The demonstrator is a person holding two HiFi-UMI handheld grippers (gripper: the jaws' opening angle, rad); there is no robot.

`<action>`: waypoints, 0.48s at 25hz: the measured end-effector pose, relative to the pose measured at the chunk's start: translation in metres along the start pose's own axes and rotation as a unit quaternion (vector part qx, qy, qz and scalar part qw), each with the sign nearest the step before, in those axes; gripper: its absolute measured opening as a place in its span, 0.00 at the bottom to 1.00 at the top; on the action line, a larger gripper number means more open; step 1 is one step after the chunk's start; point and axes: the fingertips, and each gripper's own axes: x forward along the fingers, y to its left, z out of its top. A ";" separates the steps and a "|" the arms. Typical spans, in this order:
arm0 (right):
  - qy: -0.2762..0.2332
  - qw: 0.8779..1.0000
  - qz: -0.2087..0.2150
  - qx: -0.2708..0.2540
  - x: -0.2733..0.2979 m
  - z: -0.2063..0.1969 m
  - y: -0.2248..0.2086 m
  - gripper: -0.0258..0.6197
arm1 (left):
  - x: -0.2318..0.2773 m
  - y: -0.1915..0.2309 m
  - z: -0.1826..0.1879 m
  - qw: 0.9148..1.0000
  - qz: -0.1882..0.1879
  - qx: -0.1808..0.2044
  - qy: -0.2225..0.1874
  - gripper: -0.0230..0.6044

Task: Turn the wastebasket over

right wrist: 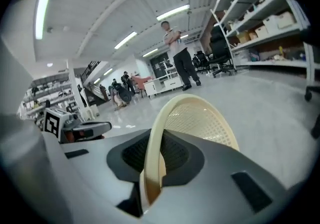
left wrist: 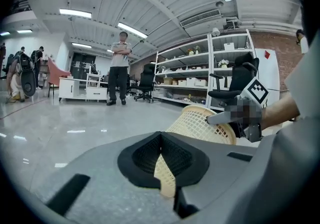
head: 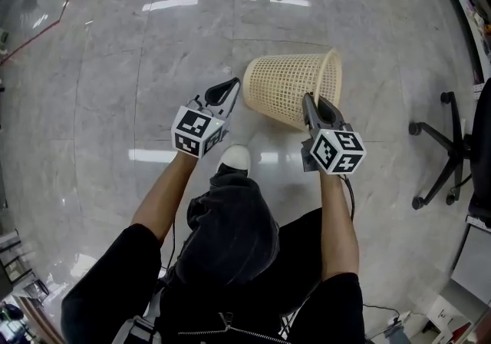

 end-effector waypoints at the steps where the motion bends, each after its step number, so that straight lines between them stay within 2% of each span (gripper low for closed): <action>1: -0.011 1.000 0.002 0.020 -0.005 -0.004 -0.005 0.10 | 0.002 0.001 -0.005 1.000 0.001 -0.008 0.002 0.04; 4: -0.034 0.997 -0.008 0.067 -0.020 -0.015 -0.025 0.10 | 0.008 -0.001 -0.024 0.999 -0.011 -0.030 0.003 0.04; 7: -0.029 0.997 -0.023 0.069 -0.032 -0.028 -0.041 0.10 | 0.019 -0.012 -0.044 0.998 -0.047 -0.030 0.013 0.08; 9: -0.018 0.998 -0.032 0.059 -0.038 -0.034 -0.047 0.10 | 0.030 -0.022 -0.056 0.997 -0.073 -0.032 0.013 0.29; 11: -0.007 0.998 -0.043 0.051 -0.042 -0.040 -0.053 0.12 | 0.043 -0.027 -0.066 0.995 -0.090 -0.037 0.009 0.57; 12: -0.001 0.998 -0.051 0.049 -0.045 -0.043 -0.056 0.12 | 0.049 -0.027 -0.072 0.994 -0.096 -0.043 0.008 0.62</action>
